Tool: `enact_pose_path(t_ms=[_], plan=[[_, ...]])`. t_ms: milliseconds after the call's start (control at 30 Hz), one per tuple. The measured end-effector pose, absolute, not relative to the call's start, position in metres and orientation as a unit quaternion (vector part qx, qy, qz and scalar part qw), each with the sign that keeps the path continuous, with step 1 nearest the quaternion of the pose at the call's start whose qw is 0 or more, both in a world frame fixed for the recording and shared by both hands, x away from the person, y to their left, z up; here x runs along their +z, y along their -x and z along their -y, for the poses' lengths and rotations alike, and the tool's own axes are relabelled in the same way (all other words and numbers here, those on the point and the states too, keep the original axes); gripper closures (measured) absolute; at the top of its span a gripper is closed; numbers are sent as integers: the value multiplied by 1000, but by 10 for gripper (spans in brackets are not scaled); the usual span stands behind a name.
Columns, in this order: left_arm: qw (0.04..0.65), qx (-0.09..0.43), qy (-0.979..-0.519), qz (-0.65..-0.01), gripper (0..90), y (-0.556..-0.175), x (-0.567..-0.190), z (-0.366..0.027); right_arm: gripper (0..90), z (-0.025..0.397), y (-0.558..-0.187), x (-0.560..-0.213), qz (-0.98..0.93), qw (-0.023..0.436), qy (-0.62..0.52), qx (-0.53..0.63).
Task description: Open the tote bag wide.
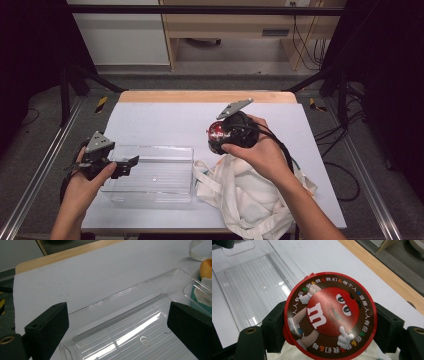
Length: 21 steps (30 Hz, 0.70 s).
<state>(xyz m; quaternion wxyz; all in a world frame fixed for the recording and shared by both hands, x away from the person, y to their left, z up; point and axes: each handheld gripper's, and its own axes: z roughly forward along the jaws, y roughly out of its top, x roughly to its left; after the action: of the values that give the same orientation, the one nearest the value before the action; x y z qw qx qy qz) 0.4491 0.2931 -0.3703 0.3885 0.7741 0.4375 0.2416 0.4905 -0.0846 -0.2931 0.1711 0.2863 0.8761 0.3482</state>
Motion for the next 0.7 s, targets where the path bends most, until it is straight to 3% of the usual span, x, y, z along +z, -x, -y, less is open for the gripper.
enact_pose_path(t_ms=[700], plan=[[376,252,-775,-442,44,-450,-372,-302,261,28,-503,-308,-889,156,-248,351]])
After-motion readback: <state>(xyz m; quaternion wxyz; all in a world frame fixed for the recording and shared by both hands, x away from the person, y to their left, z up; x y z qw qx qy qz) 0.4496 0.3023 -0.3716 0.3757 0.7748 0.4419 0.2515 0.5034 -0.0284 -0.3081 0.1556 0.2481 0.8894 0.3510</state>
